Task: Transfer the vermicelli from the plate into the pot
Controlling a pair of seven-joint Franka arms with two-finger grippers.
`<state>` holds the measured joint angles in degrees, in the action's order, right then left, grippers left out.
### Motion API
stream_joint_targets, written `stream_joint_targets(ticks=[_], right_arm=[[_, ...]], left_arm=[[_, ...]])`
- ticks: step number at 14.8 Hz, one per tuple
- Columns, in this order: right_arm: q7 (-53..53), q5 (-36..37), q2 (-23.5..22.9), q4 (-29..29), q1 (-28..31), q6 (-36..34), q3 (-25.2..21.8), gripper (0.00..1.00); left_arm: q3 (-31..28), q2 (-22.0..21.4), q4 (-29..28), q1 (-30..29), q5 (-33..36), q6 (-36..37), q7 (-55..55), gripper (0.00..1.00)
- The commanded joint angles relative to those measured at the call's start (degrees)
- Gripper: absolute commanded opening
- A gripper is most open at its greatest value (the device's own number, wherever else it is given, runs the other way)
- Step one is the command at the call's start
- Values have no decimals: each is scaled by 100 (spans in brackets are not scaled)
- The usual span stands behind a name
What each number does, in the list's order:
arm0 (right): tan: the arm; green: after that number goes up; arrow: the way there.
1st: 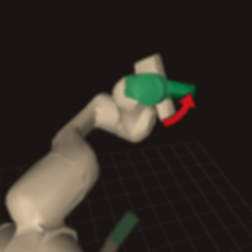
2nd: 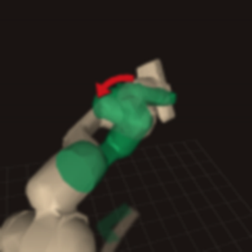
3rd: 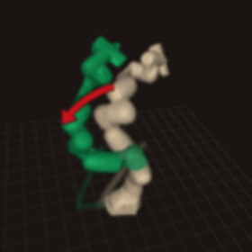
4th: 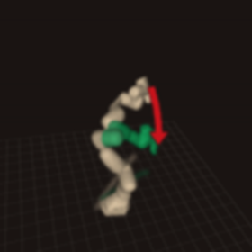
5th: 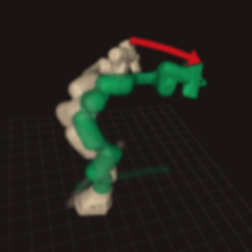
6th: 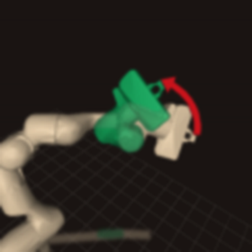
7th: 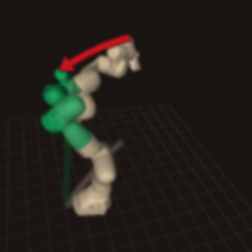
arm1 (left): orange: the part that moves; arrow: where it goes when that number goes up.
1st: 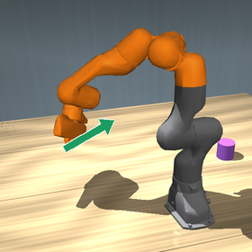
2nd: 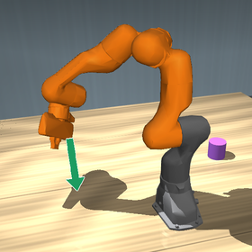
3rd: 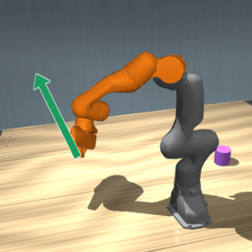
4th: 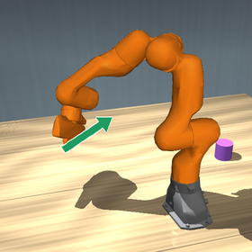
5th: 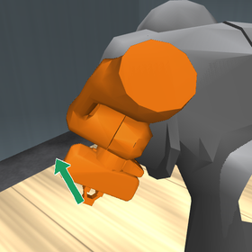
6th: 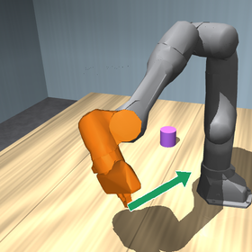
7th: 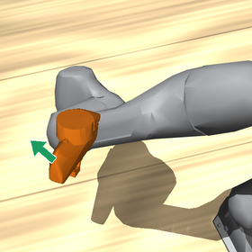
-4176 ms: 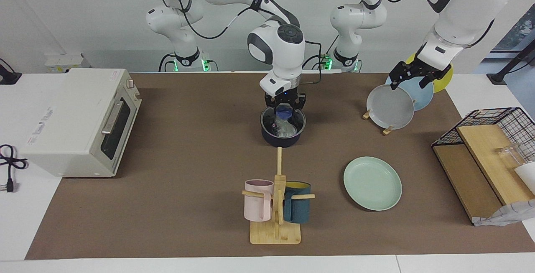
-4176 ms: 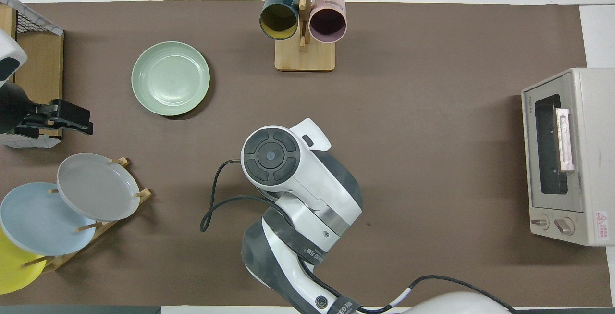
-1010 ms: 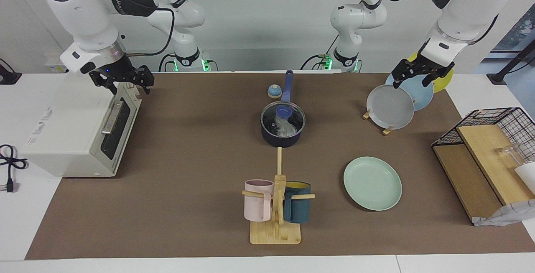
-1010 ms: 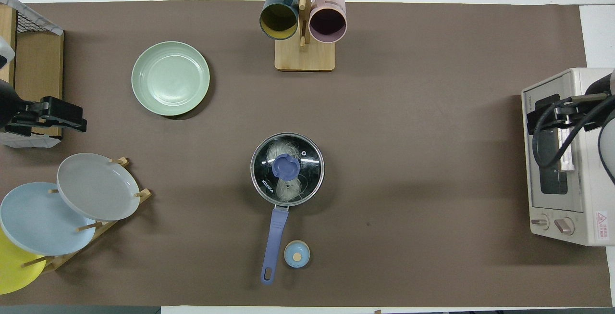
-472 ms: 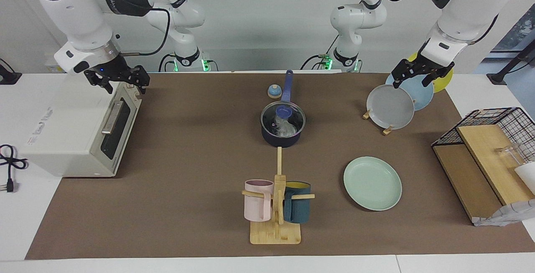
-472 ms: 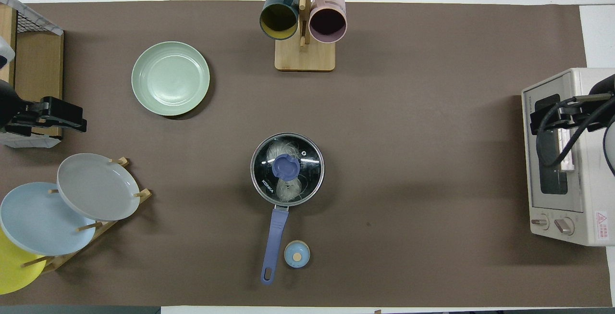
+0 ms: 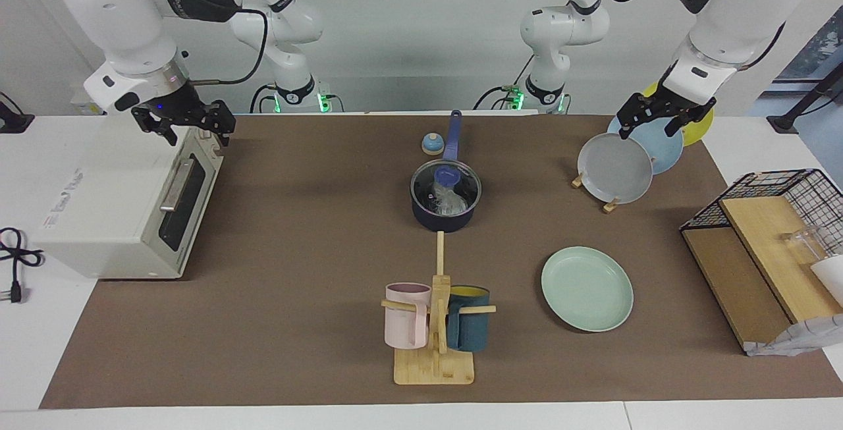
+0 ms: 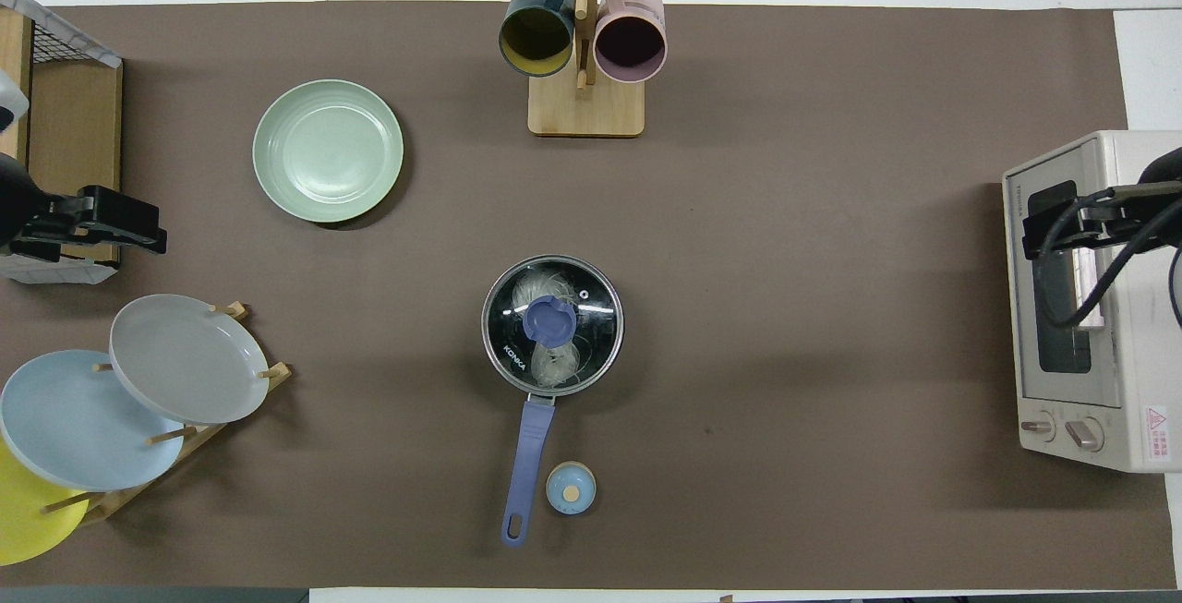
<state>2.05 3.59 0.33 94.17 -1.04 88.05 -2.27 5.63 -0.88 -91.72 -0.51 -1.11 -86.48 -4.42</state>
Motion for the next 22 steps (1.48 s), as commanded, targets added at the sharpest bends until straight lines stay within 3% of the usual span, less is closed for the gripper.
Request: stream_joint_targets(ticks=[1, 22], right_arm=[[58, -148, 160, 31, 60, -8, 43, 100], [50, -245, -68, -355, 25, -298, 43, 100]], left_arm=[[52, -71, 5, -63, 137, 123, -33, 100], [52, -71, 5, -63, 129, 114, -24, 100]])
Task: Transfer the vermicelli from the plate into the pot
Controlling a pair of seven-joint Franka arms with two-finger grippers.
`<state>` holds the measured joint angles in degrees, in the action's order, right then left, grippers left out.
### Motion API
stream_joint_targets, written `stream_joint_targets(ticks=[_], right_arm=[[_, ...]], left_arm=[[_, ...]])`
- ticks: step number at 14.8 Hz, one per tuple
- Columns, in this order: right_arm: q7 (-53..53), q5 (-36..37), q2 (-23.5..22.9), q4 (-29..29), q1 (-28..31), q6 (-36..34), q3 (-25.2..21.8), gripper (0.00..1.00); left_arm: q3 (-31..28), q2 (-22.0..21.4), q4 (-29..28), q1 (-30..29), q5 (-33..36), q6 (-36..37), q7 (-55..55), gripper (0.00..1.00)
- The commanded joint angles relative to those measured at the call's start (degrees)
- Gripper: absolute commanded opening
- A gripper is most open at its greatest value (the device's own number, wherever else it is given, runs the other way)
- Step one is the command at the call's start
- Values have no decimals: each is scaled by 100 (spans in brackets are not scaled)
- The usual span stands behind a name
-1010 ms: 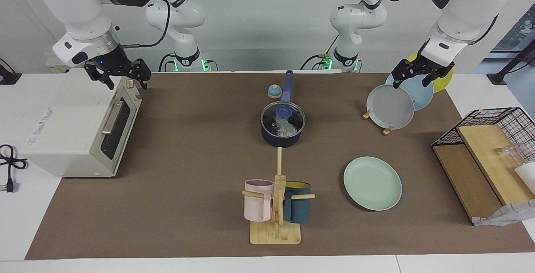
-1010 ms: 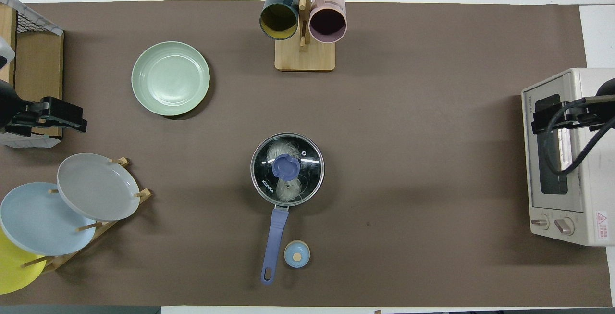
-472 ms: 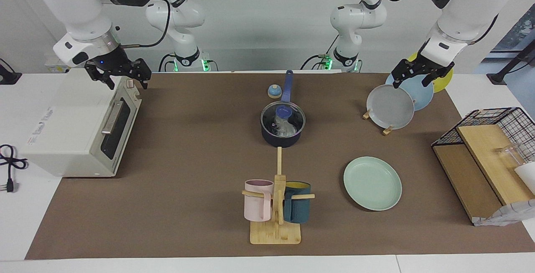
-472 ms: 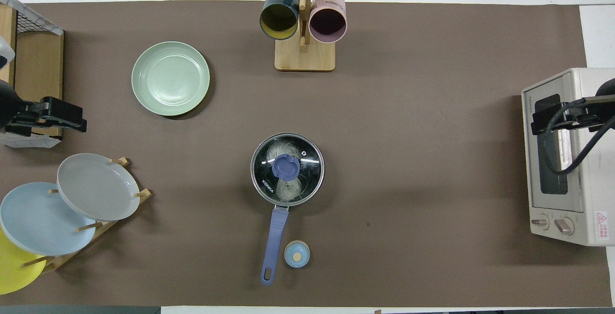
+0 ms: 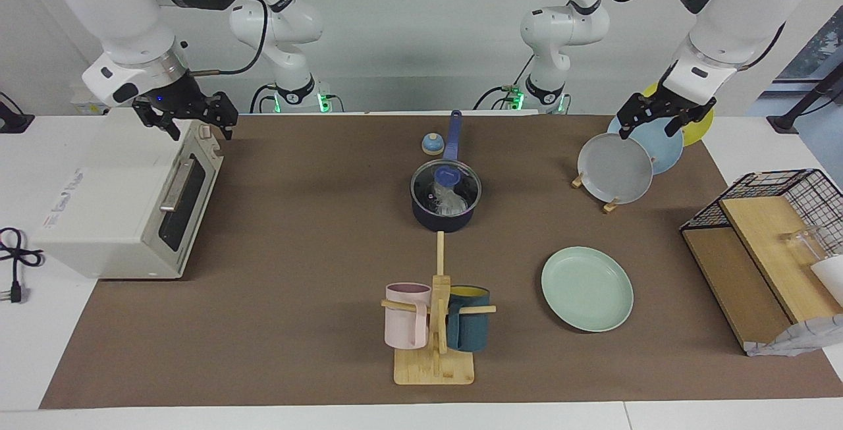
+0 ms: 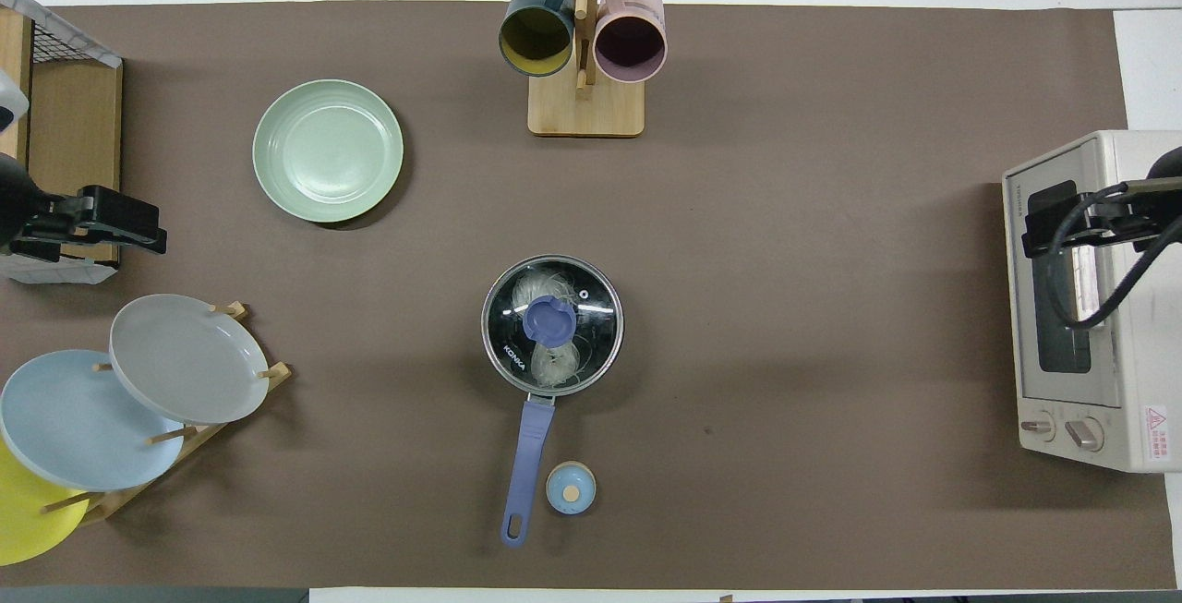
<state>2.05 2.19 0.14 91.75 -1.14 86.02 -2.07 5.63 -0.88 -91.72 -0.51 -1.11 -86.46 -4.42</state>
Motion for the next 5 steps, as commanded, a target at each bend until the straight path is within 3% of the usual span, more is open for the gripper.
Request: stream_joint_targets(ticks=[1, 5], right_arm=[[58, -105, -49, -122, 26, -85, 22, 100], [67, -113, -49, -114, 35, -76, 31, 100]], left_arm=[[52, -71, 5, -63, 137, 112, -24, 100], [52, -71, 5, -63, 137, 112, -24, 100]])
